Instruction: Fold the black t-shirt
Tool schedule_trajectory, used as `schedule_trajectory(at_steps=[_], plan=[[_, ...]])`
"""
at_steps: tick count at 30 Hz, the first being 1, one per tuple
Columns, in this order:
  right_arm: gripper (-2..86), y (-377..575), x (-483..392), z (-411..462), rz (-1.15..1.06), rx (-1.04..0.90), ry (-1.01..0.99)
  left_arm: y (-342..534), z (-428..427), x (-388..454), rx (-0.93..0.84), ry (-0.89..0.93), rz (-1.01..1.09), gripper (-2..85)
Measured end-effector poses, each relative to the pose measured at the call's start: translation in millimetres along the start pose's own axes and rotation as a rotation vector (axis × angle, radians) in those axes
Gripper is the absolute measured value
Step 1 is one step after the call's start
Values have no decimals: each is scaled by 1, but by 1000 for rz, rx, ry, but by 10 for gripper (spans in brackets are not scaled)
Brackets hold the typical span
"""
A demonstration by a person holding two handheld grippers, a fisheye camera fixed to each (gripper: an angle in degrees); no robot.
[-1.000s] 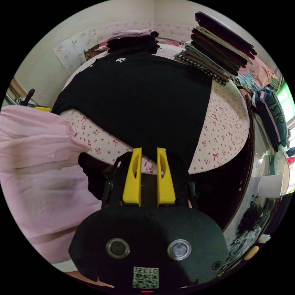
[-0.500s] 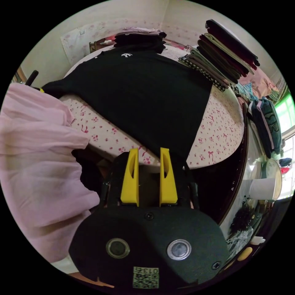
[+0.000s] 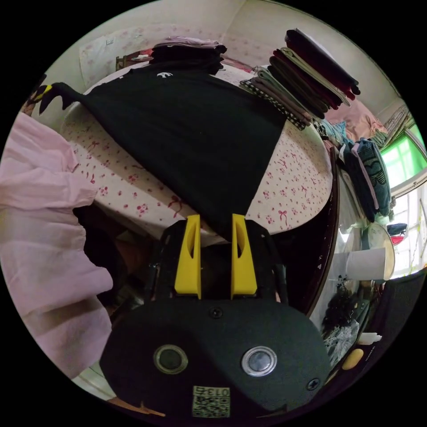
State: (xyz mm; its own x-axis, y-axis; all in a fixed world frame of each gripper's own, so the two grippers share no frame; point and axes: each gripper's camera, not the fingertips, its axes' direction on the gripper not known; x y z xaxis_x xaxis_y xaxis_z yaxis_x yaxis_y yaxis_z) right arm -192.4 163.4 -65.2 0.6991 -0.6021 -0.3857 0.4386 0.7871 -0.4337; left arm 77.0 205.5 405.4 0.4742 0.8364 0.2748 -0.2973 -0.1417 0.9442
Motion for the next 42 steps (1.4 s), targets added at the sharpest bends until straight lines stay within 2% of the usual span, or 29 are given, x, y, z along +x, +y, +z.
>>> schedule_trajectory(at_steps=[4,13,29,42], plan=[[97,-6,-9,-9,6,-8,86,-4,-14,1,55,13,3,11],[83,-18,-33,-33,-7,7,104,1,-22,-2,31,-8,-22,12],[76,-48,-87,-47,-207,12,312,3,-20,-5,27,-17,-45,11],[27,-78,-77,-11,-198,-65,307,0,-16,-9,35,-11,-37,11]])
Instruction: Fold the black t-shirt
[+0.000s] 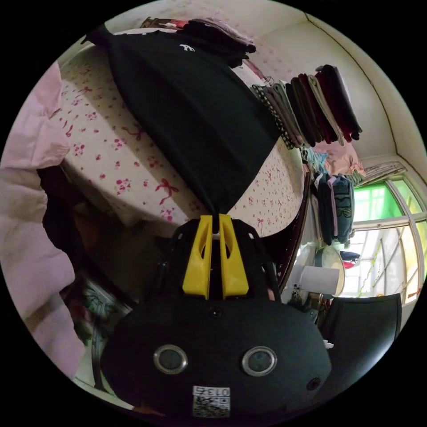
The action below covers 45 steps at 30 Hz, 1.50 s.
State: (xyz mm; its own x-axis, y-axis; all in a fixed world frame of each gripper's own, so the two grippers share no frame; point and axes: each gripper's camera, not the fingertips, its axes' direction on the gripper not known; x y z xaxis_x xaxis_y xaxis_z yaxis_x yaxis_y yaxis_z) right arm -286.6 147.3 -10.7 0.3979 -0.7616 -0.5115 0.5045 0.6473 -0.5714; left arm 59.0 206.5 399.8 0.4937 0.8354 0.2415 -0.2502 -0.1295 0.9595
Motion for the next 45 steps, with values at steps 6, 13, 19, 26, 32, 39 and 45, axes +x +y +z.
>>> schedule_trajectory(at_steps=[6,13,19,26,32,39,45], plan=[[21,0,50,-1,114,15,-109,4,-5,4,-13,2,32,10],[18,6,73,16,132,54,-170,25,-12,-7,-10,14,2,9],[20,0,69,80,103,-28,-238,44,7,-46,-69,-8,-153,9],[22,-12,144,110,263,79,-287,-17,6,-44,30,45,-29,9],[23,-53,221,170,381,129,-380,-115,28,-77,27,28,34,9],[23,-115,261,278,358,-19,-451,-205,84,-149,-112,-90,-38,11],[27,-134,271,357,390,-139,-500,-232,119,-199,-182,-153,-103,17]])
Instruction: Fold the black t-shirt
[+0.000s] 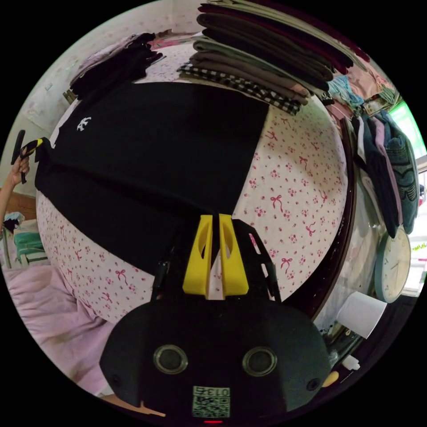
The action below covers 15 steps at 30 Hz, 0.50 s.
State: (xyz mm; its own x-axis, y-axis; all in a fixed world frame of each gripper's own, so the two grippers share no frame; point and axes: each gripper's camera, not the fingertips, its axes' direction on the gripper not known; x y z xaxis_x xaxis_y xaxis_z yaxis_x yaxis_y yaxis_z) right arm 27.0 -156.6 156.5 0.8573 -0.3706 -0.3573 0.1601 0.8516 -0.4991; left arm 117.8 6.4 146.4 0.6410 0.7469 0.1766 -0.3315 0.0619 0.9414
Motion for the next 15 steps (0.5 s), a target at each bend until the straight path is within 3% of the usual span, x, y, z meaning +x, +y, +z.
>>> schedule_trajectory(at_steps=[5,11,15], plan=[[49,-4,25,31,58,-16,9,-10,7,-25,7,-57,-54,45],[75,39,76,24,231,83,34,33,-58,-49,187,-105,-169,81],[81,83,90,30,276,130,-44,93,-58,-48,72,-190,-233,119]])
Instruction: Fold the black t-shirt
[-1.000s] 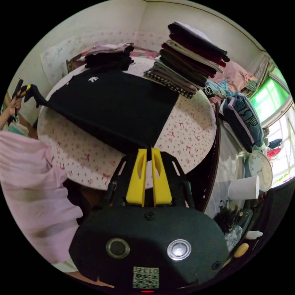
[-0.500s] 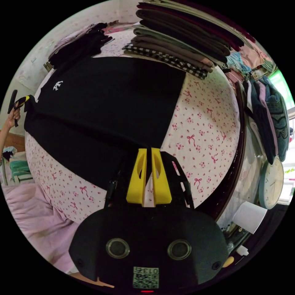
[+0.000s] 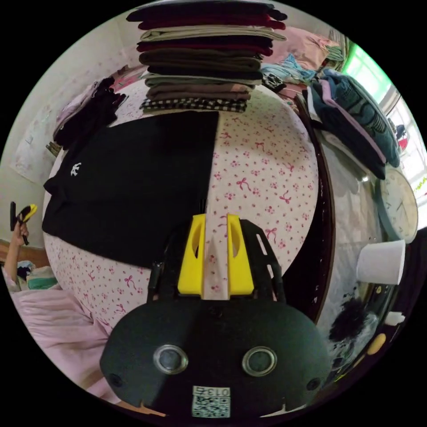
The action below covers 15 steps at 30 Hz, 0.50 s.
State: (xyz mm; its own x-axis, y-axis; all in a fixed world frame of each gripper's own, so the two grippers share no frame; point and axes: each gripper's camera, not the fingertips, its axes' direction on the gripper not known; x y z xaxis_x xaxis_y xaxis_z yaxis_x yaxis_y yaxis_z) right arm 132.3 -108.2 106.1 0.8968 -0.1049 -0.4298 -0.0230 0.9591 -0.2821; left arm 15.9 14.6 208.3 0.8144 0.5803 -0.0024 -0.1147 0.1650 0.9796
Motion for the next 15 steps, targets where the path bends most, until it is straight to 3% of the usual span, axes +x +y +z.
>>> schedule_trajectory(at_steps=[6,15], plan=[[101,78,25,25,152,42,-138,61,30,-20,-42,32,-133,145],[113,117,55,56,269,57,-249,27,58,0,-123,-94,-13,137]])
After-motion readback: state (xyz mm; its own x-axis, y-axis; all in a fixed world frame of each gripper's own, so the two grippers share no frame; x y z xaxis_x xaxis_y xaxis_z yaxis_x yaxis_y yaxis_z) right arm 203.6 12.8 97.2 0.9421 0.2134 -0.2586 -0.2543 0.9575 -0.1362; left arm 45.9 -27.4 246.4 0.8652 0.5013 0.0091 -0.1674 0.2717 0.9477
